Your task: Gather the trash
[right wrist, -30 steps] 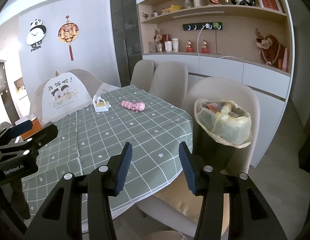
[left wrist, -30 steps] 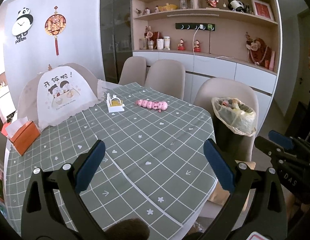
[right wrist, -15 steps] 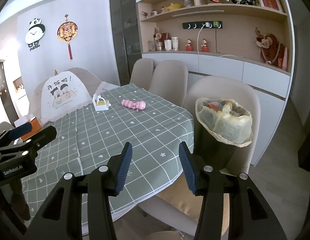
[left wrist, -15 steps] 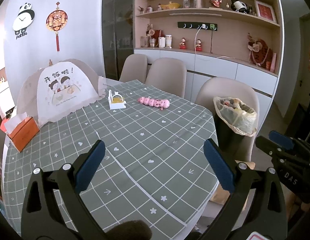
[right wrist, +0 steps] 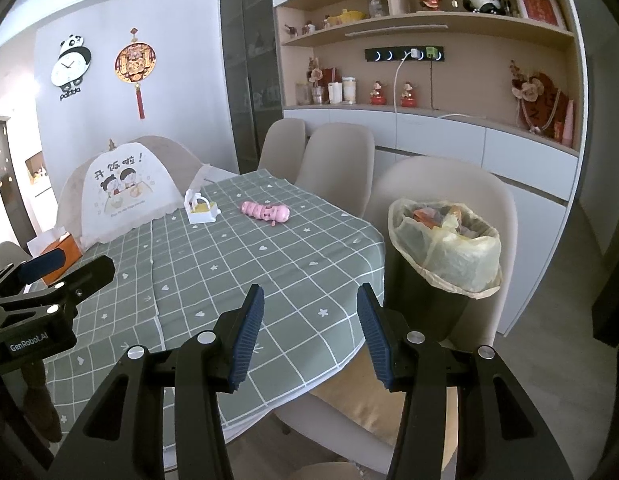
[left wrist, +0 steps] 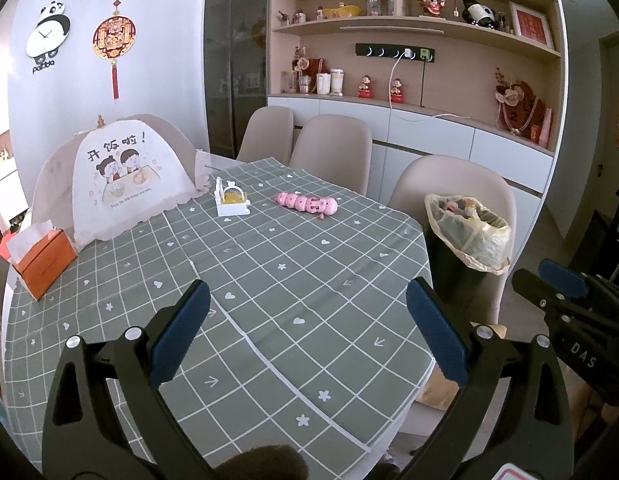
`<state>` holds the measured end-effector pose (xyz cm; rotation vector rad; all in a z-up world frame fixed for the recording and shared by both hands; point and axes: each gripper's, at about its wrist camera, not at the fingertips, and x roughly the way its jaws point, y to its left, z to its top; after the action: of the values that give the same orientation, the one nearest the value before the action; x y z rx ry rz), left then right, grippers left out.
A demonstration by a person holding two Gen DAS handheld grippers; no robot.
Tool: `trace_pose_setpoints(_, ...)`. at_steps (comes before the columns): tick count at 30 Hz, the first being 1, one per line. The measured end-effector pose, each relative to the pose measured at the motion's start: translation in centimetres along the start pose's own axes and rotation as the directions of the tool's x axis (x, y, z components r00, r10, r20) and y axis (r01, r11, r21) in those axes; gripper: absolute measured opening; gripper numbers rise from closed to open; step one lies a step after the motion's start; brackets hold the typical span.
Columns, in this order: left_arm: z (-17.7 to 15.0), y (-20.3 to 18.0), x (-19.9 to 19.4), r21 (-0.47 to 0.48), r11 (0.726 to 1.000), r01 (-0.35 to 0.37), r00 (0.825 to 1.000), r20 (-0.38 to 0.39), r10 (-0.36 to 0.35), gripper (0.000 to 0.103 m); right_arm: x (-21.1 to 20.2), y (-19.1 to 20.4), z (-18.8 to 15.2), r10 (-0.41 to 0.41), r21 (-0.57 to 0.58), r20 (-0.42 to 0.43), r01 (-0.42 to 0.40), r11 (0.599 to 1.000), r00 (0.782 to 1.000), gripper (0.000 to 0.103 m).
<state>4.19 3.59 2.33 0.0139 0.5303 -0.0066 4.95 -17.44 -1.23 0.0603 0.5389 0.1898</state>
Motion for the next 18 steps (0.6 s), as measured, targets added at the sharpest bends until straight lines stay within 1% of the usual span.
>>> trace_pose_setpoints(18, -0.07, -0.59, 0.13, 0.005, 1.000, 0.007, 1.000, -0.011, -0.006, 0.094, -0.20, -0.52, 0.11, -0.006, 0.006, -0.002, 0.006, 1.000, 1.000, 0.046)
